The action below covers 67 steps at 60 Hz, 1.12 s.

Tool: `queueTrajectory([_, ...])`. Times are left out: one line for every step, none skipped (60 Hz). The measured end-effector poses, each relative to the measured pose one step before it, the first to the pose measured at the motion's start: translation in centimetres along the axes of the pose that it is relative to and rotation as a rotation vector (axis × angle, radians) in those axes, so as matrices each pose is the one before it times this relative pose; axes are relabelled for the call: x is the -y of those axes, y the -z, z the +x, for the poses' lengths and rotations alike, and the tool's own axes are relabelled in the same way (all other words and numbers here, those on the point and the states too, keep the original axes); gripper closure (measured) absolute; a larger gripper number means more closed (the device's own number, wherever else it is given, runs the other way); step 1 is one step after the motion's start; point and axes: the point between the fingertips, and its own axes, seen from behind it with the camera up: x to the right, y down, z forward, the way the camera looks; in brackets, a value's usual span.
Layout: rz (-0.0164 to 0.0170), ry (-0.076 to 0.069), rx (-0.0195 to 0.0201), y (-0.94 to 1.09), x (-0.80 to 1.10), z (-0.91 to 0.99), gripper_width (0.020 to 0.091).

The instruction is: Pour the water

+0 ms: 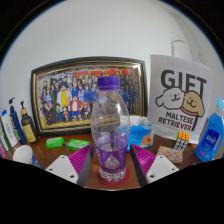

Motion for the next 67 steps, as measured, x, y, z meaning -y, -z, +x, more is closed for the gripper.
queueTrajectory([-0.01017,-0.0044,0.00188,0.243,-0.04,-0.084,0.0286])
queueTrajectory([-0.00903,-0.0019,0.00523,0.291,-0.009,-0.189,0.0234])
queueTrajectory([-0.00835,-0.0012,-0.00029,0.361,0.052,-0.045,0.0235])
queueTrajectory([-0.00668,0.0004,0.00485,0.362,0.011,-0.181,0.0246])
queueTrajectory([-0.00553,0.0003,-0.00273,0.442,0.044,-0.068,0.0254])
queueTrajectory([-0.00412,0.0003,-0.00554,0.514,0.094,0.018,0.0257])
queueTrajectory([-0.00412,0.0007,-0.00749,0.549,0.125,0.003,0.025])
queueTrajectory([-0.00569,0.0004,-0.00715,0.603,0.087,-0.012,0.0245])
queueTrajectory([-0.00815,-0.0005,-0.00864,0.659,0.018,-0.003,0.0244])
queueTrajectory([-0.00893,-0.0003,-0.00757,0.705,-0.024,-0.068,0.0247])
queueTrajectory([-0.00881,0.0004,-0.00565,0.753,-0.022,-0.106,0.0246])
queueTrajectory([-0.01012,0.0005,-0.00277,0.838,-0.018,-0.094,0.0249])
queueTrajectory([-0.00962,-0.0003,-0.00482,0.823,-0.08,-0.173,0.0248])
queueTrajectory([-0.01117,-0.0015,-0.00464,0.912,-0.124,-0.163,0.0247])
queueTrajectory([-0.01009,-0.0033,-0.00253,0.957,-0.095,-0.263,0.0248])
queueTrajectory([-0.00768,-0.0034,0.00119,1.0,-0.07,-0.343,0.0247])
queueTrajectory([-0.00598,-0.0022,0.00427,1.051,-0.068,-0.418,0.025])
queueTrajectory([-0.00513,-0.0001,0.00547,1.121,-0.098,-0.411,0.0248])
queueTrajectory([-0.00652,-0.0014,0.00472,1.096,-0.127,-0.411,0.0247])
queueTrajectory([-0.00647,-0.0007,0.00315,1.125,-0.124,-0.411,0.0249])
queueTrajectory([-0.006,0.0008,0.00337,1.133,-0.13,-0.407,0.0249])
queueTrajectory([-0.00557,0.0027,0.00303,1.157,-0.153,-0.398,0.025])
queueTrajectory([-0.00649,0.0038,0.00212,1.183,-0.178,-0.384,0.0251])
queueTrajectory([-0.00663,0.0048,0.00129,1.179,-0.191,-0.381,0.0252])
queueTrajectory([-0.00608,0.0054,0.00175,1.177,-0.166,-0.402,0.0251])
queueTrajectory([-0.00539,0.0055,0.00403,1.075,-0.171,-0.496,0.0249])
queueTrajectory([-0.00585,0.0065,0.00382,1.172,-0.22,-0.472,0.025])
queueTrajectory([-0.0064,0.0069,0.00442,1.174,-0.274,-0.47,0.0251])
queueTrajectory([-0.00751,0.0077,0.00501,1.097,-0.285,-0.485,0.0252])
queueTrajectory([-0.00852,0.0069,0.00455,1.085,-0.308,-0.441,0.0251])
queueTrajectory([-0.00754,0.0049,0.0032,1.06,-0.322,-0.416,0.0253])
queueTrajectory([-0.00557,0.0037,0.00445,1.024,-0.268,-0.411,0.025])
queueTrajectory([-0.00362,0.0046,0.00746,1.012,-0.219,-0.509,0.025])
queueTrajectory([-0.00214,0.0045,0.00753,0.954,-0.207,-0.449,0.0249])
queueTrajectory([-0.00226,0.0032,0.00607,0.914,-0.22,-0.394,0.0248])
queueTrajectory([-0.00291,0.0031,0.00514,0.894,-0.259,-0.387,0.0249])
queueTrajectory([-0.00365,0.0055,0.00834,0.841,-0.165,-0.28,0.0249])
queueTrajectory([0.00013,0.008,0.00578,0.817,-0.169,-0.391,0.0249])
queueTrajectory([0.00211,0.0098,0.00303,0.814,-0.17,-0.367,0.0249])
queueTrajectory([0.00123,0.0098,0.00201,0.698,-0.168,-0.235,0.0248])
queueTrajectory([0.00007,0.0085,-0.00121,0.657,-0.182,-0.186,0.025])
queueTrajectory([-0.00043,0.0081,-0.00211,0.607,-0.185,-0.136,0.0251])
queueTrajectory([0.00111,0.0081,-0.00172,0.573,-0.143,-0.117,0.0249])
queueTrajectory([0.00197,0.0072,-0.00156,0.525,-0.137,-0.123,0.0249])
queueTrajectory([0.00191,0.0053,-0.00253,0.483,-0.134,-0.069,0.025])
queueTrajectory([0.001,0.0036,-0.00321,0.457,-0.135,-0.077,0.0251])
queueTrajectory([0.00072,0.0029,0.00323,0.262,-0.109,0.212,0.025])
queueTrajectory([0.00128,0.0035,-0.00179,0.443,-0.124,-0.126,0.0251])
queueTrajectory([0.00074,0.0037,-0.00202,0.392,-0.14,-0.139,0.0251])
queueTrajectory([-0.00046,0.0033,-0.00191,0.3,-0.156,-0.043,0.0251])
queueTrajectory([-0.00181,0.0025,-0.0035,0.238,-0.176,-0.018,0.0252])
queueTrajectory([-0.00237,0.0019,-0.00324,0.247,-0.17,-0.044,0.025])
queueTrajectory([-0.0017,0.0002,-0.00123,0.22,-0.126,-0.094,0.025])
queueTrajectory([-0.0019,-0.0017,0.00057,0.201,-0.13,-0.079,0.0249])
queueTrajectory([-0.00086,-0.0028,0.00365,0.068,-0.15,0.125,0.0249])
queueTrajectory([-0.00216,-0.0044,0.00051,0.211,-0.104,-0.066,0.025])
queueTrajectory([-0.00115,-0.0036,-0.00022,0.157,-0.068,-0.037,0.0248])
queueTrajectory([-0.00036,-0.0027,-0.00172,0.137,-0.033,0.029,0.0251])
queueTrajectory([0.00025,-0.0027,-0.00422,0.104,-0.009,0.081,0.0251])
queueTrajectory([0.00037,-0.0025,-0.00594,0.102,0.004,0.114,0.0251])
queueTrajectory([0.00066,-0.0019,-0.00582,0.093,0.016,0.103,0.025])
queueTrajectory([0.00211,-0.001,-0.00422,0.094,0.072,0.052,0.0249])
queueTrajectory([0.00532,0.0011,-0.00332,0.07,0.129,0.012,0.0248])
queueTrajectory([0.00703,0.0036,-0.00365,0.062,0.171,0.023,0.0247])
queueTrajectory([0.00674,0.0053,-0.00342,0.075,0.158,0.014,0.0249])
queueTrajectory([0.00374,0.0059,-0.00303,0.059,0.107,-0.007,0.0248])
queueTrajectory([0.0003,0.0048,-0.00143,0.074,0.051,-0.024,0.0251])
